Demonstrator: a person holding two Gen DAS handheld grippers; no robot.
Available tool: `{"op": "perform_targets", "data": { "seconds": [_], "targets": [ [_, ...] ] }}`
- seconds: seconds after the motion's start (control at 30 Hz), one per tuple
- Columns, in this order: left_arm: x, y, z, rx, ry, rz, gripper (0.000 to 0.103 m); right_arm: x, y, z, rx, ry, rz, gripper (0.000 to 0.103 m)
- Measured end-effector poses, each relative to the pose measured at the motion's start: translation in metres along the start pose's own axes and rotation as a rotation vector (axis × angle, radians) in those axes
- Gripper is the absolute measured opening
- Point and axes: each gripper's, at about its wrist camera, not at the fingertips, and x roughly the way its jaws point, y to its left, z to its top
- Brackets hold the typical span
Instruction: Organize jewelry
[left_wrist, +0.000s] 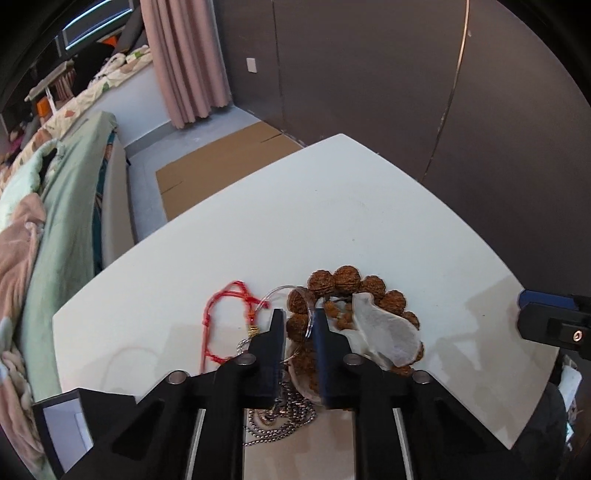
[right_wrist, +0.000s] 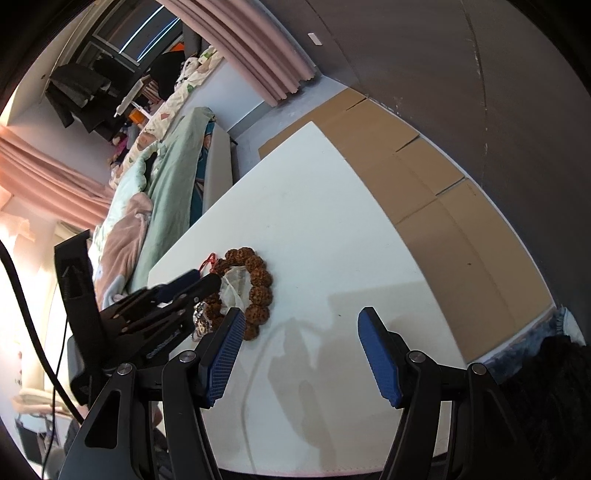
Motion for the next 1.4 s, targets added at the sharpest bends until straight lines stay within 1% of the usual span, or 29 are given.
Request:
{"op": "perform_targets", "data": {
  "seconds": [0.03,0.07,0.17,0.3,0.47,0.57,0.63,0.8,0.87,0.93,0.97,1.0,1.03,1.1,1.2,1.4],
  "targets": [
    [-0.002,0.001,0.0,0.0,-0.011,-0.006,0.004,0.001,0.003,0.001,-0.008,0.001,0.0,0.066],
    [-0.005,0.003,0.0,-0.002,-0.023,-0.015,0.002,0.002,0.006,0.002,-0.016,0.001,-0.001,0.066],
    [-0.011,0.01,0.001,-0.03,-0.038,-0.045,0.002,0.006,0.018,0.004,-0.042,0.0,0.0,0.065],
    [-0.025,0.022,0.001,-0.068,-0.07,-0.064,0.001,0.014,0.035,0.009,-0.075,0.012,0.013,0.06],
    [-0.047,0.035,0.001,-0.111,-0.113,-0.08,0.001,0.027,0.055,0.015,-0.122,0.03,0.017,0.06],
    [-0.062,0.042,0.001,-0.134,-0.137,-0.087,0.001,0.037,0.066,0.017,-0.156,0.046,0.003,0.057],
    [-0.072,0.047,-0.001,-0.146,-0.152,-0.087,0.001,0.044,0.072,0.017,-0.182,0.065,-0.008,0.051],
    [-0.094,0.059,-0.004,-0.18,-0.185,-0.081,0.001,0.062,0.083,0.019,-0.235,0.103,-0.05,0.048],
    [-0.103,0.063,-0.008,-0.191,-0.199,-0.077,0.001,0.07,0.087,0.019,-0.255,0.119,-0.069,0.044],
    [-0.113,0.068,-0.014,-0.201,-0.213,-0.074,0.001,0.08,0.09,0.018,-0.272,0.147,-0.104,0.03],
    [-0.116,0.07,-0.015,-0.205,-0.218,-0.073,0.001,0.085,0.09,0.017,-0.274,0.164,-0.122,0.026],
    [-0.119,0.072,-0.018,-0.212,-0.224,-0.072,0.001,0.088,0.089,0.017,-0.273,0.177,-0.127,0.01],
    [-0.124,0.075,-0.021,-0.222,-0.232,-0.072,0.001,0.092,0.088,0.017,-0.263,0.196,-0.122,0.004],
    [-0.131,0.08,-0.025,-0.236,-0.243,-0.072,0.001,0.09,0.088,0.016,-0.251,0.191,-0.113,0.003],
    [-0.14,0.089,-0.033,-0.258,-0.257,-0.071,0.001,0.074,0.092,0.016,-0.238,0.161,-0.06,0.002],
    [-0.149,0.106,-0.048,-0.305,-0.271,-0.079,0.001,0.042,0.109,0.018,-0.254,0.096,-0.031,0.002]
  ]
}}
